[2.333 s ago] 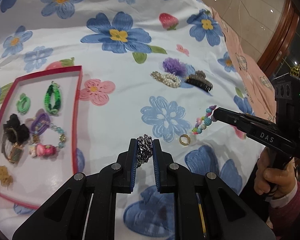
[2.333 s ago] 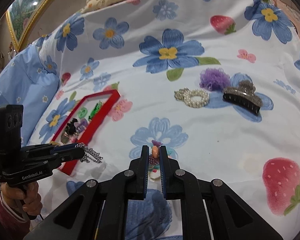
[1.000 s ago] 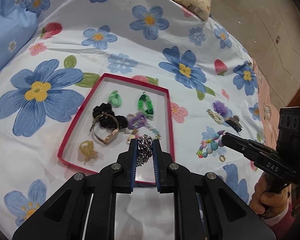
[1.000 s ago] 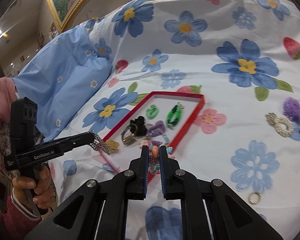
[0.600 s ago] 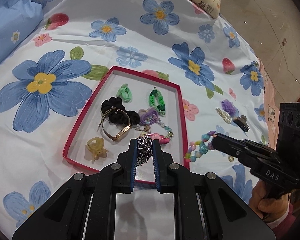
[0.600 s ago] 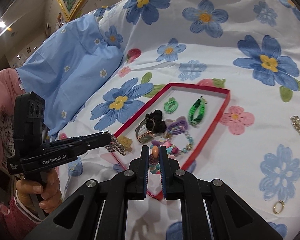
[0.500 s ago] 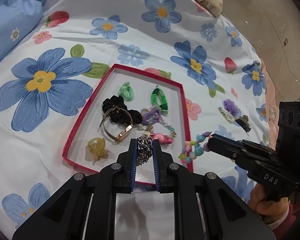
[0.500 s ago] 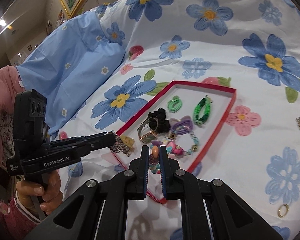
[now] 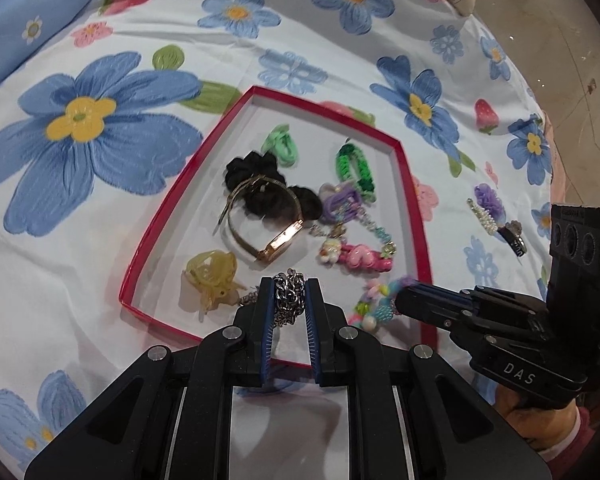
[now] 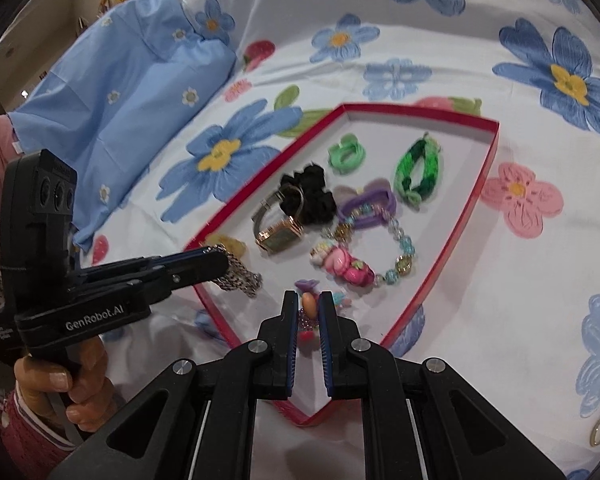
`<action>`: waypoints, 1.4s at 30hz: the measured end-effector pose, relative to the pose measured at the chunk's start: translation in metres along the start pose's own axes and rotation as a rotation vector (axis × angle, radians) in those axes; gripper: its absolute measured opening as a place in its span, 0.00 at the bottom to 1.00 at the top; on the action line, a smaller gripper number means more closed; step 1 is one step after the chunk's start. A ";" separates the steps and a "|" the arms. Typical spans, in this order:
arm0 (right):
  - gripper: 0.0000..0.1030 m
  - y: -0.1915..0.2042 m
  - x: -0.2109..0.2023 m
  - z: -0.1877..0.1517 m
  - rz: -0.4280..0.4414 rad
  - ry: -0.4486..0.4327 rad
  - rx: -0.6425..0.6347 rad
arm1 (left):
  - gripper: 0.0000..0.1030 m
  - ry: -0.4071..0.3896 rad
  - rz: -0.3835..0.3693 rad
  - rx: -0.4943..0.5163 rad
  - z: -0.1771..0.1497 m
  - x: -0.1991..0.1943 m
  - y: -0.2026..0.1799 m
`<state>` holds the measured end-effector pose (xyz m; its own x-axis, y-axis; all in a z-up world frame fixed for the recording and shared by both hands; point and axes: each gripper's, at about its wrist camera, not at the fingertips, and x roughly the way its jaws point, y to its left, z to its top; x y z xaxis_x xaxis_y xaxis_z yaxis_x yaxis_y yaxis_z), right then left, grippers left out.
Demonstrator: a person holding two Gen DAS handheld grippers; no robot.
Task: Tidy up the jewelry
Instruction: 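Carry the silver chain and beaded bracelet over the tray, then lower both items into the tray and open both tools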
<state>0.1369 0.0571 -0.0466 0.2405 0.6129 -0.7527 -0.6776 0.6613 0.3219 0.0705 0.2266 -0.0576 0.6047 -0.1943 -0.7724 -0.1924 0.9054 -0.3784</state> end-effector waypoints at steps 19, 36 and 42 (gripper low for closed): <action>0.10 -0.002 0.017 0.001 -0.070 0.087 -0.057 | 0.13 0.061 0.041 0.008 -0.005 0.019 0.002; 0.12 -0.007 0.014 0.001 -0.033 0.085 -0.028 | 0.28 0.056 0.035 -0.008 -0.005 0.015 -0.001; 0.12 -0.007 0.009 0.001 -0.034 0.076 -0.025 | 0.32 0.051 0.031 -0.010 -0.006 0.011 -0.004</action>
<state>0.1441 0.0584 -0.0547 0.2104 0.5551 -0.8047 -0.6872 0.6694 0.2821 0.0738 0.2184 -0.0672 0.5584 -0.1855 -0.8085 -0.2179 0.9076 -0.3588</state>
